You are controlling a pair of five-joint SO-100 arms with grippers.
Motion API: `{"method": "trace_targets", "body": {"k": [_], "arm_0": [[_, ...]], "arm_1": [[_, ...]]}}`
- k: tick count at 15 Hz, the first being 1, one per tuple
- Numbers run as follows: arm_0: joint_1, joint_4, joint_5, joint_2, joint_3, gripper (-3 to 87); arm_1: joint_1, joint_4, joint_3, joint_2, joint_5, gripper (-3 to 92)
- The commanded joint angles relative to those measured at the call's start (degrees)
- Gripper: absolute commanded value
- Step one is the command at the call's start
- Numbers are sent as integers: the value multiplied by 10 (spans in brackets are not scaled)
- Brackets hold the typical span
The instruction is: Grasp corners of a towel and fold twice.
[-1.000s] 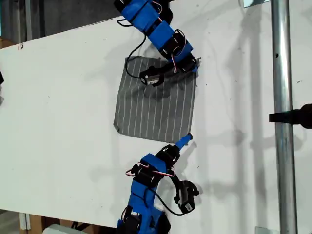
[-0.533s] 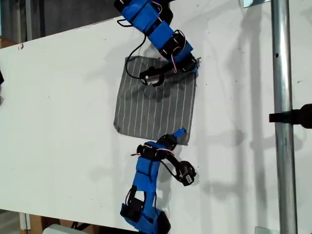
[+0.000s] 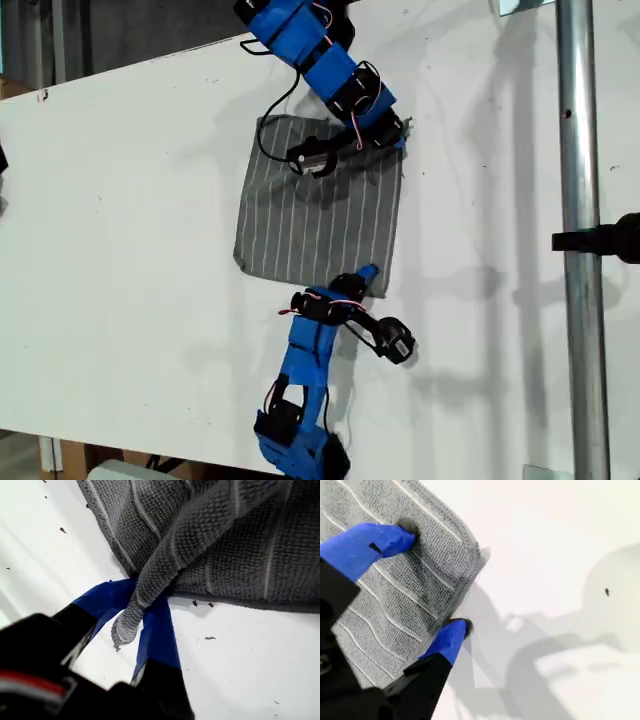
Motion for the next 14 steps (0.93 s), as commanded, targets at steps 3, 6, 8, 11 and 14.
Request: {"method": "trace_targets", "body": {"k": [3,6,8,11,14], "arm_0": [[25,-18,-7,25,-10,-29],[35,-13,47,107,-8,-29],[48,-10,76,139,-9,-29],[90,12,133,200,-2,-29],[102,67,121,227,6,-29]], "arm_1": [[8,-4,-9,17,-4,-1],[15,10,-1,88,-15,-1],[6,9,-14,129,-51,-1],[-53,-15,-110,118,-152,-1],[-62,61,-272,28,-226,-1]]}}
